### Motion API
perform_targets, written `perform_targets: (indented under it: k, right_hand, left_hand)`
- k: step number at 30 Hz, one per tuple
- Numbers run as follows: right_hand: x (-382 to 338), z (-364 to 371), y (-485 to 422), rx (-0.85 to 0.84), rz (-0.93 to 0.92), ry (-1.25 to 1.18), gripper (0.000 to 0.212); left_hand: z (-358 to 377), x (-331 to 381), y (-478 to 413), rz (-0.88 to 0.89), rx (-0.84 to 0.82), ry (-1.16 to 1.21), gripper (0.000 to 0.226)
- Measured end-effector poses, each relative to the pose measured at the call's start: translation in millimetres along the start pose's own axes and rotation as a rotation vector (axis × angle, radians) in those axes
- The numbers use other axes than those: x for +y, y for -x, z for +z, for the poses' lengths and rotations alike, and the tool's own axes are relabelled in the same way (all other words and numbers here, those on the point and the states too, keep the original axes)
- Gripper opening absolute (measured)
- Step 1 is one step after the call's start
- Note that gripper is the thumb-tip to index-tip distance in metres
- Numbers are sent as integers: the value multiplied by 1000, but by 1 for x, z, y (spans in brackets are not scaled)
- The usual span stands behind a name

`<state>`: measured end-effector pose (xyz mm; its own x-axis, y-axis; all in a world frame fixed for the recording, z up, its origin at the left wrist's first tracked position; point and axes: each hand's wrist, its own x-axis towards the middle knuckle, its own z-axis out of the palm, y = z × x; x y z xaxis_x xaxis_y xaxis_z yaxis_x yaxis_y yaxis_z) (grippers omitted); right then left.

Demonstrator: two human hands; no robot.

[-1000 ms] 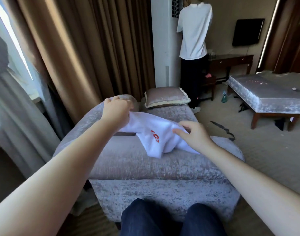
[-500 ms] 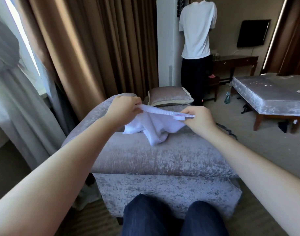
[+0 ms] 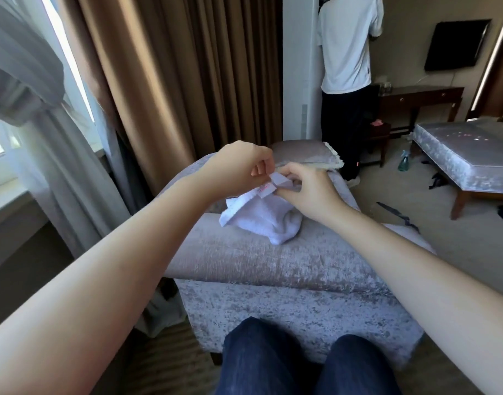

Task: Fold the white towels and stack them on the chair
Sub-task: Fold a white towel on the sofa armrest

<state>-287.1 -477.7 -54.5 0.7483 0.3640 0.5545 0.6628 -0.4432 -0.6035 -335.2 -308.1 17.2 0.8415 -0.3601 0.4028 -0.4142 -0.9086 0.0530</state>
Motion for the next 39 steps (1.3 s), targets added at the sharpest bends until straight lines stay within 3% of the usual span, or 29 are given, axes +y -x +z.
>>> perform_targets:
  k: [4, 7, 9, 10, 12, 15, 19, 21, 23, 26, 30, 35, 39]
  right_hand:
    - [26, 24, -6, -206, 49, 139, 20]
    - [28, 32, -12, -159, 41, 115, 30]
    - [18, 33, -15, -121, -15, 150, 37]
    - [11, 33, -18, -114, -59, 194, 34]
    - [-3, 33, -23, -104, -139, 268, 23]
    - [-26, 21, -32, -29, -175, 299, 22]
    - [-51, -3, -40, 90, -213, 276, 34]
    - [-54, -8, -39, 95, -200, 264, 36]
    - [-53, -8, -36, 92, -179, 269, 28]
    - [-43, 0, -31, -16, -190, 140, 15]
    - [-27, 9, -30, -293, -179, -48, 21]
    - [6, 21, -39, -449, -161, 220, 23]
    - [37, 22, -46, -506, -128, 494, 38]
  left_hand:
    - [0, -19, 20, -80, -10, 29, 14]
    - [2, -37, 34, -196, -237, 57, 20]
    - [-3, -35, 39, -376, -437, 220, 49]
    - [-6, -31, 37, -435, -442, 271, 65]
    - [-8, -22, 29, -375, -328, 124, 75]
    - [-7, -17, 14, -236, -190, -172, 33]
    - [-21, -9, 7, -217, -49, 44, 33]
    - [-27, -1, 5, -234, -70, 210, 38]
    - [-30, 0, 3, -234, -94, 203, 52]
    - [-31, -4, 8, -216, -130, 54, 50]
    - [-35, -8, 22, -207, -168, -23, 37]
    - [-59, -32, 38, -186, 2, -72, 17]
    - [-77, -56, 52, -217, 274, -56, 12]
